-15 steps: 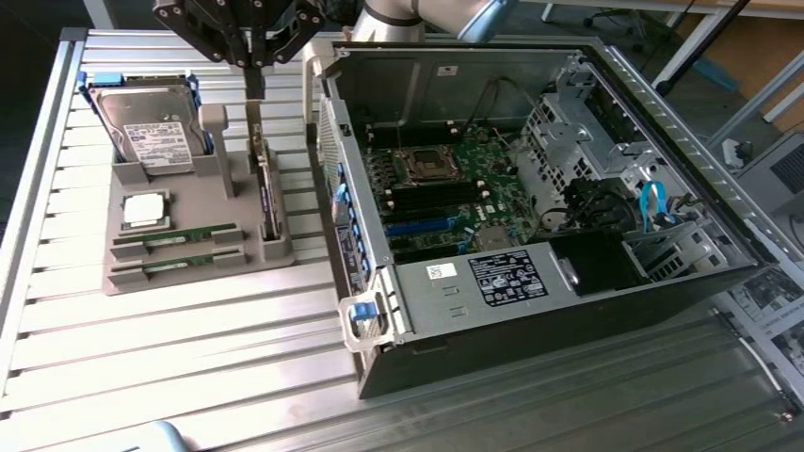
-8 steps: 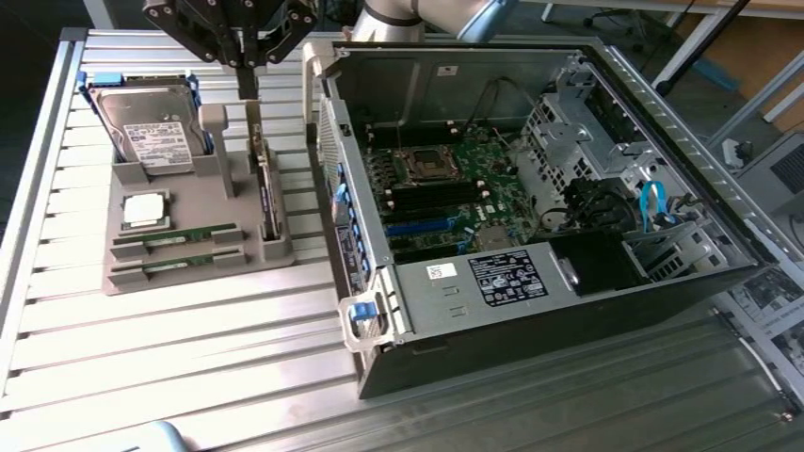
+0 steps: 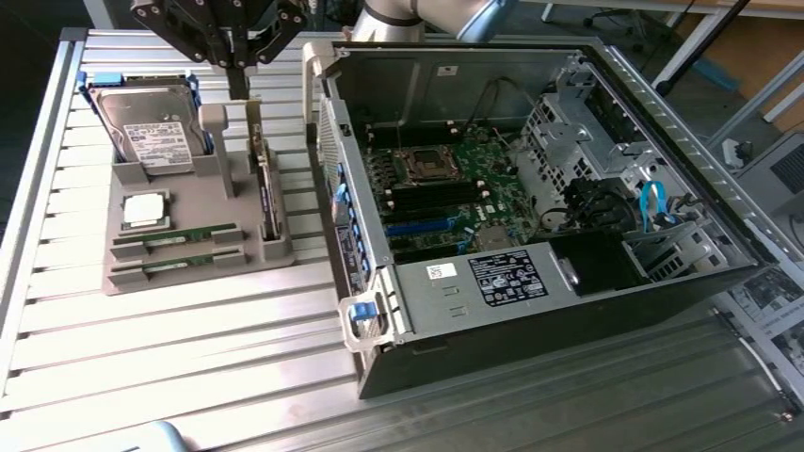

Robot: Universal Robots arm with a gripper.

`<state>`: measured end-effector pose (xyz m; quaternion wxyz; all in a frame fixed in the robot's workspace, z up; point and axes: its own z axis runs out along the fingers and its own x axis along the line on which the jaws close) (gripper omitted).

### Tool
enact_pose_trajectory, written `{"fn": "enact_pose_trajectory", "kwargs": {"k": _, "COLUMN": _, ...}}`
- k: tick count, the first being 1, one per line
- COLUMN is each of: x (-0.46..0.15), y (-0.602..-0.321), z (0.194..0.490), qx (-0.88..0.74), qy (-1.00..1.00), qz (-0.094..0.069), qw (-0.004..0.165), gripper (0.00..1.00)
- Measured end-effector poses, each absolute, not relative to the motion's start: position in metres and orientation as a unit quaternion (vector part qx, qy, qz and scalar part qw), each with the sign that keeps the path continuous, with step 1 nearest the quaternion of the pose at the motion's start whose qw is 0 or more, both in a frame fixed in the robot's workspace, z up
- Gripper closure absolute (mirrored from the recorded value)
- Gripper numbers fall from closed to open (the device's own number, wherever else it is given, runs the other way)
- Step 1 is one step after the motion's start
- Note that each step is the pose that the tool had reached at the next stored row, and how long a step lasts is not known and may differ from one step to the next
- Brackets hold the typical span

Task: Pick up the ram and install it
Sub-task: 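Reach for the ram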

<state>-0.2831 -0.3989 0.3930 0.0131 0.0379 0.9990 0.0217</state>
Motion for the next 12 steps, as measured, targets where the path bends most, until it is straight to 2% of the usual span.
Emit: {"fn": "enact_pose_trajectory", "kwargs": {"k": 12, "x": -0.294, "y": -0.3989, "z": 0.3929, "qx": 0.038, "qy": 0.999, "qz": 0.022, "qw": 0.013, "gripper": 0.89}}
